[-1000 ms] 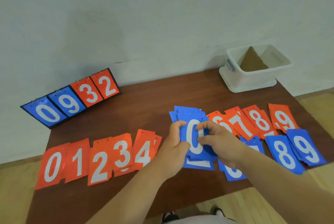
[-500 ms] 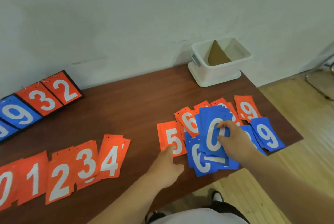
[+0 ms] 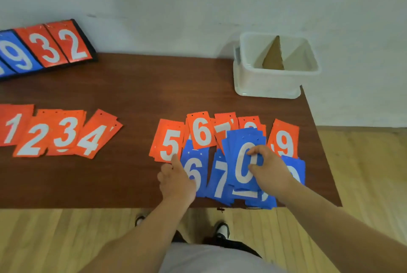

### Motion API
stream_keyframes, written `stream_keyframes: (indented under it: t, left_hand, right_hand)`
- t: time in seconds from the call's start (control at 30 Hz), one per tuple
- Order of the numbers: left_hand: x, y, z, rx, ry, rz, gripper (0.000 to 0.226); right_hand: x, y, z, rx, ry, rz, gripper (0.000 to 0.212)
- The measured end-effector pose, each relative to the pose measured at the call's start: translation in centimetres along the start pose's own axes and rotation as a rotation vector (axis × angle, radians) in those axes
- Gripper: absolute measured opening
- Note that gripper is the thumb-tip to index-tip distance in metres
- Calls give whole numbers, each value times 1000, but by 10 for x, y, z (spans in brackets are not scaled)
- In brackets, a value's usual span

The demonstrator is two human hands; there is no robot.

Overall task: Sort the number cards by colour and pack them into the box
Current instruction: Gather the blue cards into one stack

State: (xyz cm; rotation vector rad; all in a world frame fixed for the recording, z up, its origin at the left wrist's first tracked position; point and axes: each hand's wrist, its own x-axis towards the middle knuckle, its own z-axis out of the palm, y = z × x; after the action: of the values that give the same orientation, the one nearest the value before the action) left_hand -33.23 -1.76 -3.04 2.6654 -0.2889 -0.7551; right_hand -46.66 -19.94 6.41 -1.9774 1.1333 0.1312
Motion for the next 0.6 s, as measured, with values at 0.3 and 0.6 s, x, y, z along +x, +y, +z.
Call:
stream_keyframes:
  t: [0.3, 0.6]
  left_hand:
    - [-9, -6, 15, -249, 40, 20, 87]
    - [-20, -11, 7, -334, 20, 63, 84]
  right_hand:
    - [5, 23, -12, 22, -59, -13, 26]
    - [10, 14, -13, 71, -77, -31, 26]
